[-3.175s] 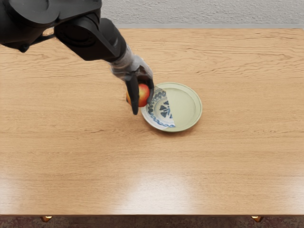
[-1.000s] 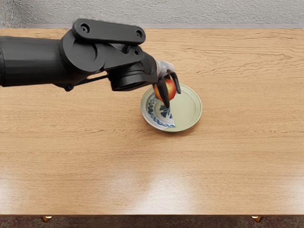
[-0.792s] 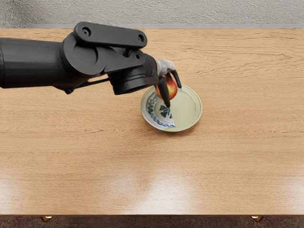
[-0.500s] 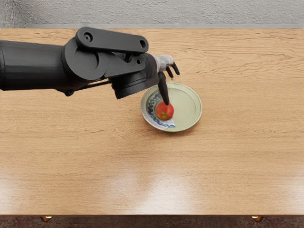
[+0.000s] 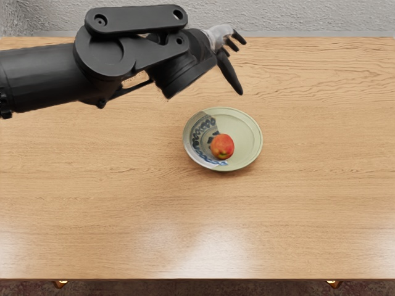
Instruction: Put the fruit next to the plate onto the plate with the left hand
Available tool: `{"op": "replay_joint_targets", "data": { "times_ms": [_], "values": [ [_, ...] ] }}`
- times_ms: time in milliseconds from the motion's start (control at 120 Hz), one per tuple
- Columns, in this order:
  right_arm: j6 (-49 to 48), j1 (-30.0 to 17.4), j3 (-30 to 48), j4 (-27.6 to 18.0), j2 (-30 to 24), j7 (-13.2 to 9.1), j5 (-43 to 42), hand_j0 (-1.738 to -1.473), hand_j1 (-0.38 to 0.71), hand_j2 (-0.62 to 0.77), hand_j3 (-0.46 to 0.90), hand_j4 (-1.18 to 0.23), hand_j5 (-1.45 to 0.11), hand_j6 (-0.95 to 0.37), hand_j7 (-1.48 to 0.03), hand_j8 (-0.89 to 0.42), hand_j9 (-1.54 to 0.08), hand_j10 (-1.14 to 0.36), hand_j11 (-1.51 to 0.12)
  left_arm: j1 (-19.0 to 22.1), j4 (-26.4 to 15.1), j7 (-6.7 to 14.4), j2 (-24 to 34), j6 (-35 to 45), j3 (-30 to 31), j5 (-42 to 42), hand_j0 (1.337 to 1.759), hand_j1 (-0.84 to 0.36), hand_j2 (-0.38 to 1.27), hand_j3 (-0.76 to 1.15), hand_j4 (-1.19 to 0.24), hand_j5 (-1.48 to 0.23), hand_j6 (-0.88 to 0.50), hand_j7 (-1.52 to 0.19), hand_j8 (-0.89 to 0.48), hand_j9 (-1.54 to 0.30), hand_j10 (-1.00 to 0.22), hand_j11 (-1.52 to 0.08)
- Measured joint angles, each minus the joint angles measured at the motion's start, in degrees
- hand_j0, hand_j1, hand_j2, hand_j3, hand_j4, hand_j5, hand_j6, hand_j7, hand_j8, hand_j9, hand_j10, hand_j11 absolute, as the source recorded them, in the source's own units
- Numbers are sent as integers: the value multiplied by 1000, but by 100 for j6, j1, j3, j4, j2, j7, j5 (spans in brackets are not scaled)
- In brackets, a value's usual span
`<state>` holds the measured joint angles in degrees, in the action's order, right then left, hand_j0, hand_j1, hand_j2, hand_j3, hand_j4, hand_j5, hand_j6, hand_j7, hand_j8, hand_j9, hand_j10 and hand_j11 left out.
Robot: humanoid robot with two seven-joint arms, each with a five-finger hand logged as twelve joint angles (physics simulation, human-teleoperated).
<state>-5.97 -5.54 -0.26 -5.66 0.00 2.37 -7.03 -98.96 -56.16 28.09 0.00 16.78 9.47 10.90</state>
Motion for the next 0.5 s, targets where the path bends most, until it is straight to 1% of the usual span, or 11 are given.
{"op": "replay_joint_targets", "data": {
  "times_ms": [42, 83, 142, 192, 300, 383, 500],
  "values": [
    [0, 0, 0, 1, 0, 0, 0, -1658, -305, -7, 0, -37, -48, -37, -48, -37, -48, -37, -48, 176, 224, -8, 0, -462, -397, -28, 1658, 53, 51, 0, -249, -322, -249, -322, -248, -322, -251, -322],
    [0, 0, 0, 1, 0, 0, 0, -1658, -305, -7, 0, -37, -48, -37, -47, -37, -48, -37, -48, 221, 445, -13, 26, -993, -745, -120, 1658, 54, 51, 0, -248, -321, -248, -321, -248, -321, -250, -321],
    [0, 0, 0, 0, 0, 0, 0, -1658, -305, -7, 0, -37, -48, -37, -47, -37, -47, -37, -47, 294, 643, -17, 389, -1803, -1200, -323, 1658, 55, 50, 0, -247, -320, -247, -320, -247, -320, -248, -320],
    [1, 0, 0, 1, 0, 0, 0, -1658, -305, -7, 0, -37, -47, -37, -47, -37, -47, -37, -47, 337, 730, -19, 753, -2551, -1466, -518, 1658, 56, 50, 0, -246, -319, -246, -319, -246, -319, -247, -319],
    [1, 0, 0, 2, 0, 0, 0, -1658, -305, -7, 0, -37, -47, -37, -47, -37, -47, -37, -47, 778, 752, -16, 1407, -4111, -1789, -888, 1658, 57, 49, 0, -245, -318, -245, -318, -245, -318, -245, -318],
    [0, 0, 0, 0, 0, 0, 0, -1658, -305, -7, 0, -37, -48, -37, -47, -37, -47, -37, -47, 1067, 697, -15, 1867, -4699, -1893, -1022, 1658, 57, 49, 0, -244, -317, -244, -317, -244, -317, -244, -317],
    [0, 0, 0, 1, 0, 1, 0, -1658, -305, -7, 0, -37, -47, -37, -47, -37, -47, -37, -47, 1707, 666, -45, 2318, -5023, -2036, -1092, 1658, 57, 49, 0, -244, -316, -244, -316, -243, -316, -244, -316]
  ]
}}
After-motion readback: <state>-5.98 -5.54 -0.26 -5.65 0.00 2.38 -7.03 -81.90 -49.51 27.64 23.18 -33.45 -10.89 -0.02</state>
